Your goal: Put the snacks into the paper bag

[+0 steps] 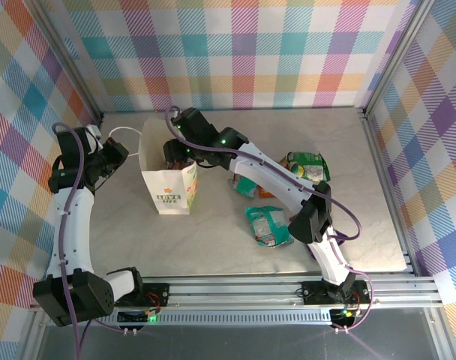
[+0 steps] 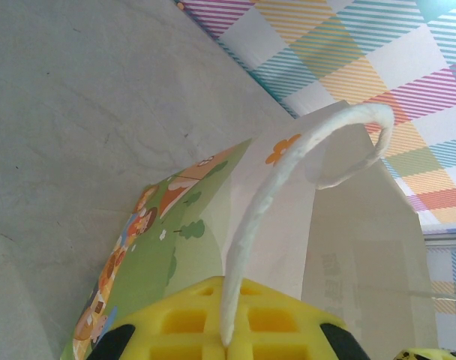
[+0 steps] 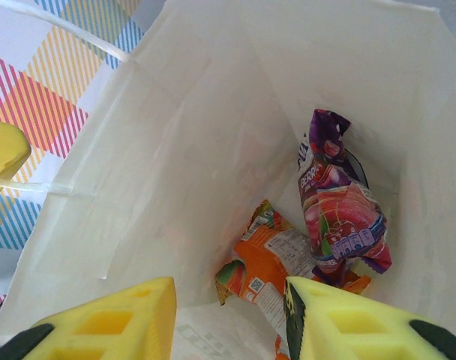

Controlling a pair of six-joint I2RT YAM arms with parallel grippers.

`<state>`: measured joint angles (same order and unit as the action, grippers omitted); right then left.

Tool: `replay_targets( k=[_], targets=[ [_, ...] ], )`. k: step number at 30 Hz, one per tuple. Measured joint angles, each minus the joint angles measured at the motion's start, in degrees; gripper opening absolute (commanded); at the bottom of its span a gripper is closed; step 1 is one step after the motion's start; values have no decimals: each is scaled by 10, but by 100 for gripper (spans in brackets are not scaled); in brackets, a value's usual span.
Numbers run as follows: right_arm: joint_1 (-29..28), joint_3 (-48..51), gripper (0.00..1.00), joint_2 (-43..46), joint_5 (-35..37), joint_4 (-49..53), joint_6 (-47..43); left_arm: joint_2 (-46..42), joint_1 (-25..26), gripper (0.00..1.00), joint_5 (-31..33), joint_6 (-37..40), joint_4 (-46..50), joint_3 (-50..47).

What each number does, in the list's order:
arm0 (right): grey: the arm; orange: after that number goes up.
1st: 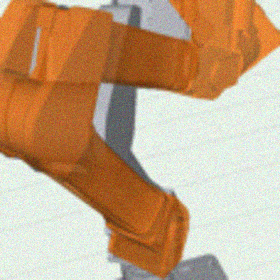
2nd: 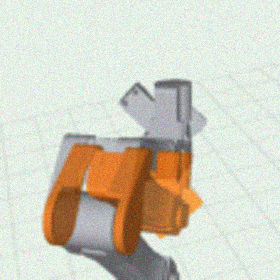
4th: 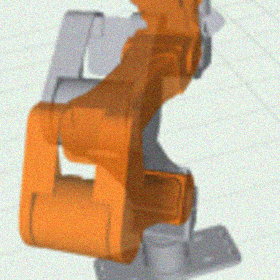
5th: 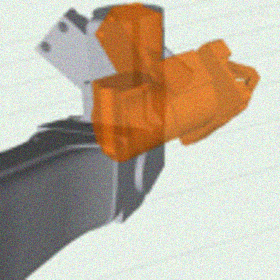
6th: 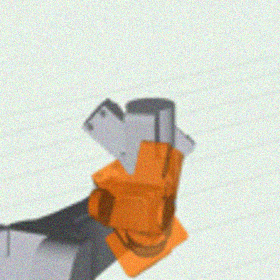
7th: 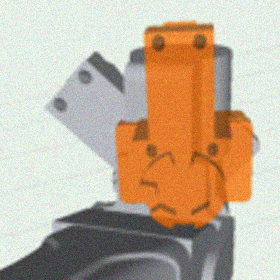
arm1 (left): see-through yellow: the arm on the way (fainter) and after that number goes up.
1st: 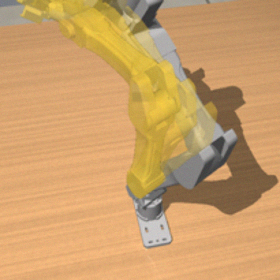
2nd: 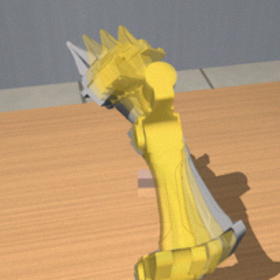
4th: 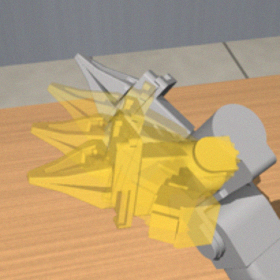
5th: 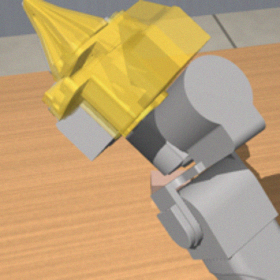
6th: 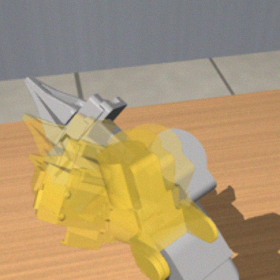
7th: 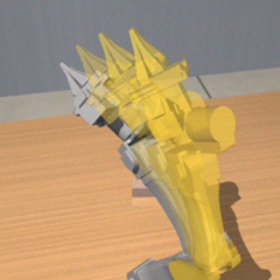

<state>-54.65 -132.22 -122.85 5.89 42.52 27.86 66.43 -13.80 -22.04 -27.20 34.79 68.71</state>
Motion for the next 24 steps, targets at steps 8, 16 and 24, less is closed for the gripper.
replay_targets(
  k=[8,16,24],
  targets=[
    [0,4,46,17,-25,0,-18,-5,0,1,0,5,2,-1],
    [0,63,46,98,-53,-29,-49,-7,0,2,0,14,11,-3],
    [5,162,44,174,-80,-60,-65,-14,0,3,0,26,13,-3]
  ],
)
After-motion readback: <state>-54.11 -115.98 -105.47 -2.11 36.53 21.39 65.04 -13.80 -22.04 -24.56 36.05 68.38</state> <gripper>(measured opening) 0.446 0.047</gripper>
